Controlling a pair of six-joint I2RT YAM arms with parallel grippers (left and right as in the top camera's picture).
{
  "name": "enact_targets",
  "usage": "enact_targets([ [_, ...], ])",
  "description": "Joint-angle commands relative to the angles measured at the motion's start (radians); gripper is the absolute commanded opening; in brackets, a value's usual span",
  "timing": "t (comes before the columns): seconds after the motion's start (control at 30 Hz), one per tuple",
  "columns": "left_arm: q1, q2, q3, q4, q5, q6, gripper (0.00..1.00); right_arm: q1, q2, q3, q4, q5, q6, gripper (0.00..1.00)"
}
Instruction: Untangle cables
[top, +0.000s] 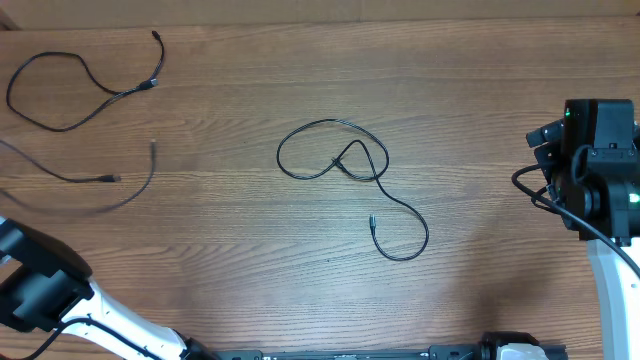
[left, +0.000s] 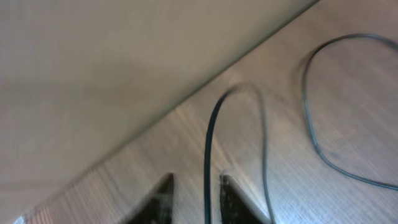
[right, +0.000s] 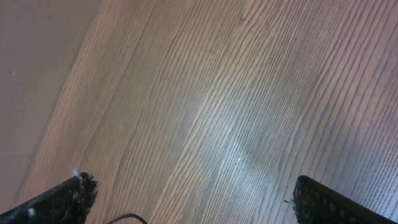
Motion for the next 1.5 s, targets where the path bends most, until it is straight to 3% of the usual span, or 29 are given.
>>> enact_targets([
  [0.0, 0.020, -0.003, -0.034, -0.013, 0.005, 0.007, 0.48, -0.003, -0.003, 0.007, 0.005, 0.015, -0.004, 1.00],
  [0.1, 0.020, -0.003, -0.037, -0.040, 0.066, 0.007, 0.80, -0.003, -0.003, 0.007, 0.005, 0.015, -0.004, 1.00],
  [0.17, 0.019, -0.003, -0.037, -0.052, 0.151, 0.007, 0.84, -0.003, -0.003, 0.007, 0.005, 0.015, -0.004, 1.00],
  [0.3, 0.008, -0.003, -0.040, -0.075, 0.299, 0.007, 0.78, -0.003, -0.003, 0.007, 0.005, 0.015, -0.004, 1.00],
  [0.47, -0.019, -0.003, -0.084, -0.127, 0.307, 0.007, 0.61, -0.003, -0.003, 0.007, 0.005, 0.015, -0.004, 1.00],
  [0.67, -0.024, -0.003, -0.208, -0.127, 0.228, -0.004, 0.71, -0.003, -0.003, 0.007, 0.005, 0.015, -0.004, 1.00],
  [0.8, 0.003, -0.003, -0.295, -0.113, 0.073, -0.116, 0.80, -0.003, -0.003, 0.007, 0.005, 0.015, -0.004, 1.00],
  [1.0, 0.079, -0.003, -0.380, -0.044, 0.220, -0.146, 0.81, -0.003, -0.003, 0.007, 0.005, 0.015, -0.004, 1.00],
  [1.17, 0.144, -0.003, -0.441, 0.011, 0.237, -0.145, 0.89, -0.003, -0.003, 0.007, 0.005, 0.015, -0.004, 1.00],
  [1.47, 0.213, -0.003, -0.573, 0.167, 0.264, -0.087, 0.76, -0.003, -0.003, 0.007, 0.005, 0.015, -0.004, 1.00],
])
